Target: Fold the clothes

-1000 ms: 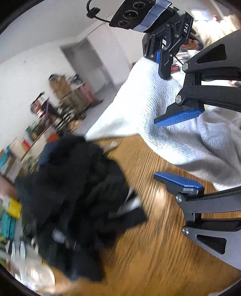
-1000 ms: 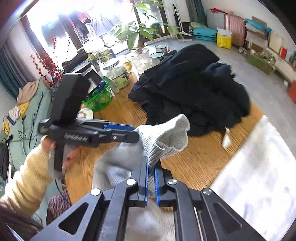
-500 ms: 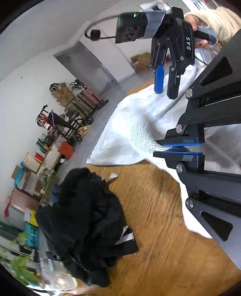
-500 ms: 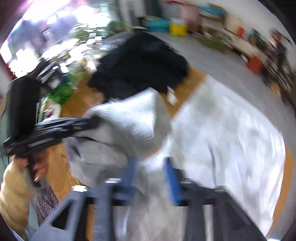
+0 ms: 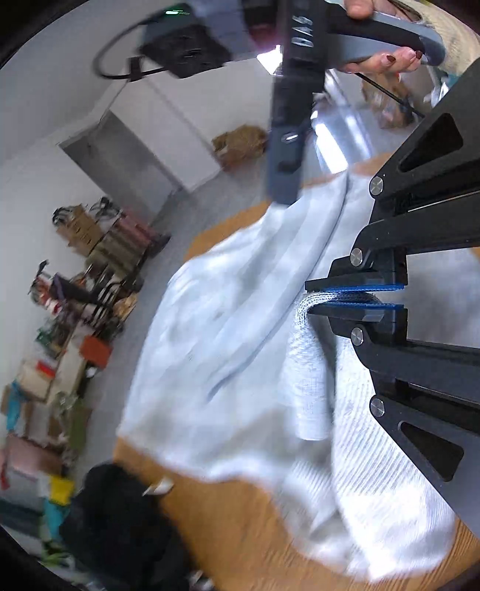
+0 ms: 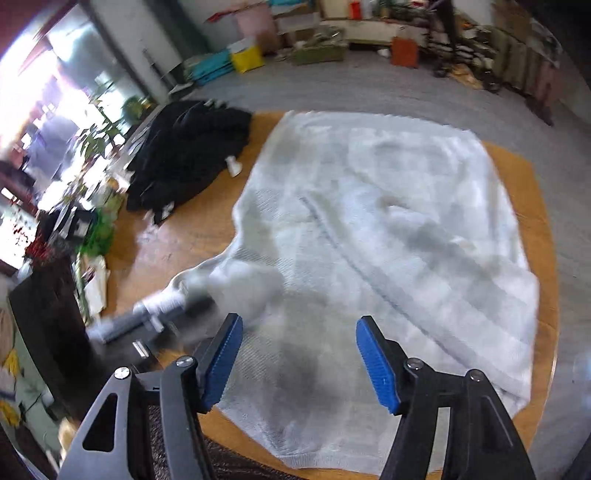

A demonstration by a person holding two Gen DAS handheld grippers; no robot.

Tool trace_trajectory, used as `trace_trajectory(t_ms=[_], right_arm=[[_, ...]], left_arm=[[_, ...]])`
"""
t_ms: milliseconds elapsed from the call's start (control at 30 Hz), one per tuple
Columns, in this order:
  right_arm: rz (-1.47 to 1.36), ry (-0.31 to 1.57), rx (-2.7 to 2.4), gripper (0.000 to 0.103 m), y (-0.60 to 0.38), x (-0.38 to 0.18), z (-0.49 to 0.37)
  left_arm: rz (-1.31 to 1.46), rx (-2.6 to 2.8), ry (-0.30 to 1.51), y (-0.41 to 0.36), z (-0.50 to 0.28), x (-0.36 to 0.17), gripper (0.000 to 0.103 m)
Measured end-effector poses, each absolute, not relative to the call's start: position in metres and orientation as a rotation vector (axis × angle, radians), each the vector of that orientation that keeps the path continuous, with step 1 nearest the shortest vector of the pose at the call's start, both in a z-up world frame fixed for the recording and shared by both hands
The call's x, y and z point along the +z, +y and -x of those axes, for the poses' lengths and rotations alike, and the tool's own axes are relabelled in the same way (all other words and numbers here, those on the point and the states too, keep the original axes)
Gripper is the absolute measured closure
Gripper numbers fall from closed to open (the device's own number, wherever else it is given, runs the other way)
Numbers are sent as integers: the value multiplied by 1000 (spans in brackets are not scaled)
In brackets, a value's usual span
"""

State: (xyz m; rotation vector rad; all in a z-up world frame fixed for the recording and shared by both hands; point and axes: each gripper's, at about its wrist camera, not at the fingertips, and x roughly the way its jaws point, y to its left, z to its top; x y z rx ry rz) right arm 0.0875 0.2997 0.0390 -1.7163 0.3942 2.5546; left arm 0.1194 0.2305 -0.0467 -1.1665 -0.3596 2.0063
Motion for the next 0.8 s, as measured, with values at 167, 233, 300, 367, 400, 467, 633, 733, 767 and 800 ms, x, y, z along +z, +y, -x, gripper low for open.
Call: trace_trajectory(t_ms=[167, 233, 300, 367, 400, 467, 633, 733, 767, 800], right_arm=[[1709, 365, 2489, 32, 316, 22, -103], [1724, 349, 2457, 32, 324, 8, -116], [1749, 341, 2421, 32, 333, -9, -129], [1778, 348, 2387, 32, 342, -26, -144], [1788, 361, 2370, 32, 347, -33, -149], [1806, 386, 2337, 32, 356, -48, -158], [1841, 430, 2253, 32, 375, -76, -171], [1852, 430, 2210, 32, 382, -85, -174], [1845, 421, 2203, 32, 384, -85, -174], [1838, 415, 2200, 32, 385, -84, -174]], left_arm=[[1228, 1920, -380, 280, -146, -87, 99], [1262, 1896, -361, 295, -150, -100, 99], [1292, 1896, -302, 305, -155, -108, 99], [1331, 1882, -226, 314, -159, -113, 99], [1370, 1868, -190, 317, -161, -113, 99], [1450, 1836, -119, 322, -164, -115, 92], [1571, 1705, -129, 315, -172, -102, 39], [1513, 1607, -199, 297, -180, -73, 31], [1503, 1618, -225, 287, -178, -65, 30], [1492, 1632, -252, 276, -176, -56, 28]])
